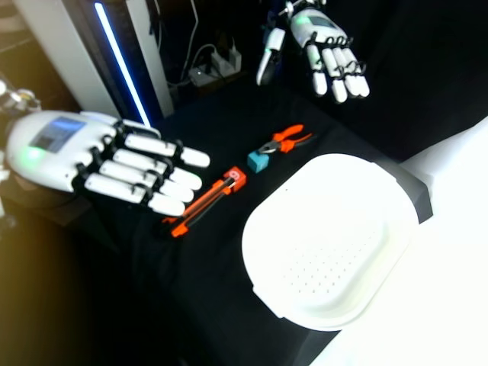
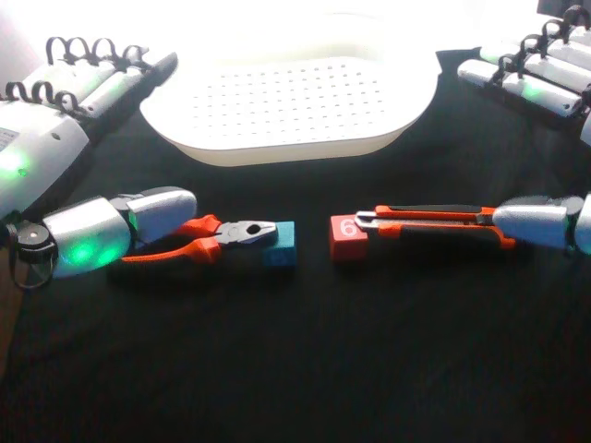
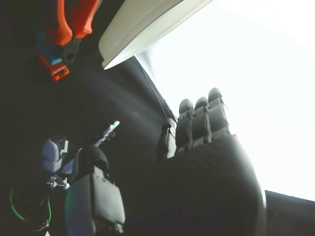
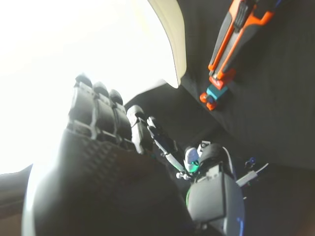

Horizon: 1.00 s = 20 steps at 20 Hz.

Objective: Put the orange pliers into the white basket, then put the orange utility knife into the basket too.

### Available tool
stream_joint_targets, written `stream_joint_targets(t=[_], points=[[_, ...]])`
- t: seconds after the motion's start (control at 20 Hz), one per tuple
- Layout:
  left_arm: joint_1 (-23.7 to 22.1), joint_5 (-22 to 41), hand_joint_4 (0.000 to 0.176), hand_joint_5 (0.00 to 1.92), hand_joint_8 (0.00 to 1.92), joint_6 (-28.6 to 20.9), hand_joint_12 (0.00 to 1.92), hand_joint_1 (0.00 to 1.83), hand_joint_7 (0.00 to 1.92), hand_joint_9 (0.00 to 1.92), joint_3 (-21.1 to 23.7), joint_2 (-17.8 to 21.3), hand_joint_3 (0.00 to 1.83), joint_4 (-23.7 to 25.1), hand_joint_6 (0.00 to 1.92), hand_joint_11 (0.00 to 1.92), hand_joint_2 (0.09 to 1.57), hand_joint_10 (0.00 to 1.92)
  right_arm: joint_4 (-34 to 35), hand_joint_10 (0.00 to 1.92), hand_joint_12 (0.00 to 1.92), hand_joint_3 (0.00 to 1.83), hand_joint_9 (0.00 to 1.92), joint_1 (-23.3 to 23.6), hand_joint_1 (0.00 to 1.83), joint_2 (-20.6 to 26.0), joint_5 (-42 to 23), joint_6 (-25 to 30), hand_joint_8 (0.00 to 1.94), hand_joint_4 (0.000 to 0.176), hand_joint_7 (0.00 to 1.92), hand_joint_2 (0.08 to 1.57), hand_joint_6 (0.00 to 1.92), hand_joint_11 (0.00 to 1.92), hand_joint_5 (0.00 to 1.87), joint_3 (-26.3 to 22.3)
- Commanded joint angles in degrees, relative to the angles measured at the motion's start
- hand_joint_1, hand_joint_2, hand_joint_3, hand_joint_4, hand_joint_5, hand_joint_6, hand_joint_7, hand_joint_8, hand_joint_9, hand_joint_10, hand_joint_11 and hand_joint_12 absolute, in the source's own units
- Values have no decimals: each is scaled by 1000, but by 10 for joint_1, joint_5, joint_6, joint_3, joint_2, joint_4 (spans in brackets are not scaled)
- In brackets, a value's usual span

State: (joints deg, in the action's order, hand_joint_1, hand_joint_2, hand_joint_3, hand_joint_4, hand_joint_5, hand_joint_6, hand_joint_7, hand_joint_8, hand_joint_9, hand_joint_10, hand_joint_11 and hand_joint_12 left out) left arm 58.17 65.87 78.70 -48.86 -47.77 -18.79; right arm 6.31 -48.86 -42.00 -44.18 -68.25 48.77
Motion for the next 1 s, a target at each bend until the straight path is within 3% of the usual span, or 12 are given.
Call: stream_joint_targets(t=[0.0, 0.05, 0.2, 0.25, 0.4, 0.45, 0.55, 0.65, 0.75, 0.85, 0.9, 0.95], points=[[-3, 75, 79, 0, 0, 1, 0, 253, 0, 0, -1, -2, 10, 9, 0, 0, 1229, 0, 1, 0, 0, 14, 0, 4, 191, 0, -72, -3, 0, 16, 0, 1229, 0, 0, 0, -1], [-1, 76, 77, 0, 0, 1, 0, 256, 0, 0, 0, -2, 7, 9, 0, 0, 1227, 0, 2, 0, 0, 14, 0, 4, 195, 0, -72, -3, 0, 8, 0, 1234, 0, 0, 0, -1], [3, 64, 20, 121, 21, 1, 978, 320, 144, 123, 2, -8, 0, 2, 15, 0, 1212, 79, 3, 0, 0, 10, 0, 4, 167, -5, -72, -3, 0, 25, 0, 1243, 0, 0, 0, 0], [7, 52, 1, 191, 43, 0, 1125, 328, 221, 32, 1, -16, 3, -6, 5, 0, 1201, 507, 3, 0, 0, 9, 0, 4, 183, -7, -71, -3, 0, 33, 0, 1246, 0, 0, 0, 0], [11, 12, 39, 138, 9, -4, 953, 497, 187, 5, -12, -46, 0, -22, 0, 0, 1197, 410, 3, 0, 0, 0, 0, 3, 187, -12, -71, -3, 0, 49, 0, 1236, 0, 0, 0, 0], [10, 0, 27, 131, 3, -9, 884, 523, 183, 9, -20, -57, 0, -26, 0, 0, 1200, 360, 4, 0, 0, 0, 0, 1, 172, -14, -71, -3, 0, 40, 0, 1232, 0, 0, 0, 0], [6, -25, 34, 146, 2, -10, 830, 522, 194, 34, -33, -74, 0, -36, 2, 0, 1186, 301, 5, 0, 0, 0, 0, 1, 164, -16, -69, -3, 0, 28, 0, 1231, 0, 0, 0, 0], [0, -52, 25, 175, 4, -10, 581, 540, 192, 76, -47, -89, 0, -49, 2, 0, 1190, 187, 5, 0, 0, 0, 0, 1, 141, -18, -69, -3, 0, 33, 0, 1230, 0, 0, 0, 0], [-11, -82, 39, 231, 7, -10, 730, 598, 221, 138, -67, -110, 0, -65, 13, 0, 1185, 184, 5, 0, 0, 2, 0, -1, 181, -18, -69, -3, 0, 29, 0, 1239, 0, 0, 0, 0], [-21, -110, 8, 395, 52, -7, 1134, 778, 397, 174, -85, -127, 2, -76, 67, 0, 1173, 514, 5, 0, 0, 3, 0, -2, 161, -18, -69, -3, 0, 28, 0, 1242, 0, 0, 0, 0], [-25, -123, 0, 447, 182, 1, 1386, 813, 445, 111, -91, -134, 5, -86, 137, 0, 1181, 904, 5, 0, 0, 4, 0, -2, 161, -18, -69, -3, 0, 32, 0, 1245, 0, 0, 0, 0], [-27, -128, 72, 542, 1063, 7, 1779, 834, 283, 100, -96, -140, 6, -94, 1307, 5, 1305, 1473, 6, 0, 0, 4, 0, -2, 132, -19, -69, -3, 0, 35, 0, 1246, 0, 0, 0, 0]])
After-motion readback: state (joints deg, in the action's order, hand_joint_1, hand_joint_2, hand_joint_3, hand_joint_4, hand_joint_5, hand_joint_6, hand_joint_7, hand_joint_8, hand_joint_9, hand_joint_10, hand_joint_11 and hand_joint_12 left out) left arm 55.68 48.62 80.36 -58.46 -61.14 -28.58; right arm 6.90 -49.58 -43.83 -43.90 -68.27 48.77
